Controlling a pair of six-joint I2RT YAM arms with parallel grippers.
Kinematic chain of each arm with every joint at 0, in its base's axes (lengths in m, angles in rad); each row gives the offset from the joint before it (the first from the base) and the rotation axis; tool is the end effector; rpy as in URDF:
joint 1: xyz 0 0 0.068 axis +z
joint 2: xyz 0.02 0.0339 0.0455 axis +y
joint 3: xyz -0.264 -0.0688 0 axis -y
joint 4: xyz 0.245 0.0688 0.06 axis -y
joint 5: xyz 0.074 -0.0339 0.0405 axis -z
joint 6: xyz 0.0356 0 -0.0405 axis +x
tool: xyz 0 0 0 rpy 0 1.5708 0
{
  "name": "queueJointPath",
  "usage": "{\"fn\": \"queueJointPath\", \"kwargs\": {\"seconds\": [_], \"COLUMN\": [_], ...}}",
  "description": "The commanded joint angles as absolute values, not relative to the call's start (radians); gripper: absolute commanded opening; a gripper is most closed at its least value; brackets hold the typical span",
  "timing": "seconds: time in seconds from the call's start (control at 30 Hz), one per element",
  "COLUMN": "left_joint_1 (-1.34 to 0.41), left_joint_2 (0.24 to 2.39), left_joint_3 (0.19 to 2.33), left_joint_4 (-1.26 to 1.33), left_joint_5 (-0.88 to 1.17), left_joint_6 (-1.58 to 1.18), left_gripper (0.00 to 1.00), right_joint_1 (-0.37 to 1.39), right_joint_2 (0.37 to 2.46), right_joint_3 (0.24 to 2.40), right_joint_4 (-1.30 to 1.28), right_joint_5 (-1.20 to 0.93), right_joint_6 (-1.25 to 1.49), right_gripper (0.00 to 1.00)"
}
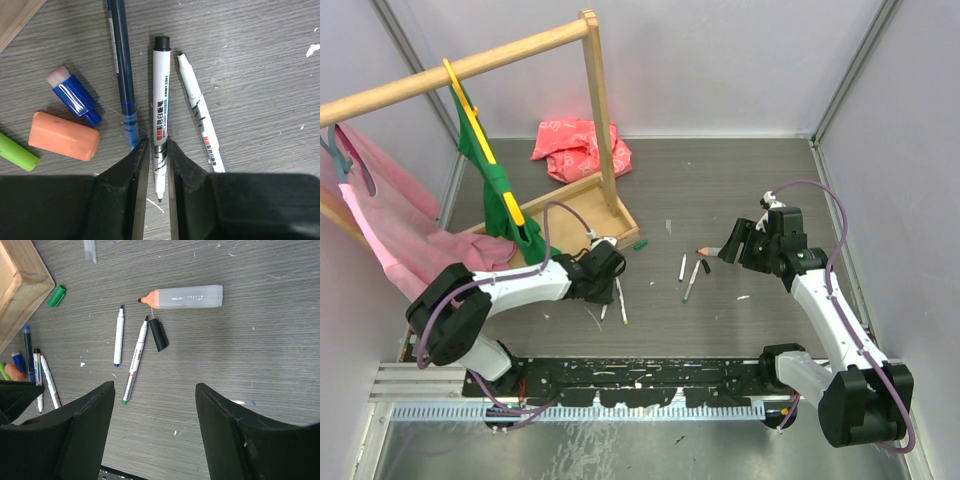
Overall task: Insert the pens into the pen caps
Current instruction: Pick up the pen from the center of the board.
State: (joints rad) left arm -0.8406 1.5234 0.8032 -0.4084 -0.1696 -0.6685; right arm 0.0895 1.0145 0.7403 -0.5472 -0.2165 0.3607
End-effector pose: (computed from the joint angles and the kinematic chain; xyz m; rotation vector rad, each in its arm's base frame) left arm 0.1898 -0.2030 0.1621 0.1803 2.6891 -0.2480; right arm 0.2053 0.0261 0.2495 0.2244 2.4089 0.4682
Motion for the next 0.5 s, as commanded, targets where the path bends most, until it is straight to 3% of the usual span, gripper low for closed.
{"fn": "queueJointPath", "kwargs": {"seconds": [0.0,0.23,0.47], "left_joint_1": [-0.845,-0.845,-0.845], "left_joint_2": [1.546,1.477,1.243], "left_joint_3": [0.818,0.838,0.840], "left_joint_4": [-0.436,-0.479,-0.468], "left_joint_5": [-0.201,-0.218,-0.207], "left_joint_6": [-0.657,-0.643,-0.618], "left_gripper": [0.19,0.09,0.00], "right_joint_1": [0.087,0.087,0.087], "right_joint_2": [0.989,0.961,0.870], "right_joint_3": [0.754,0.765,0.756], "right_joint_4": [-0.525,-0.520,-0.442], "right_joint_5": [-0.229,-0.218,-0.272], "right_joint_6": [0.347,0.352,0.387], "right_gripper": [0.71,0.71,0.74]}}
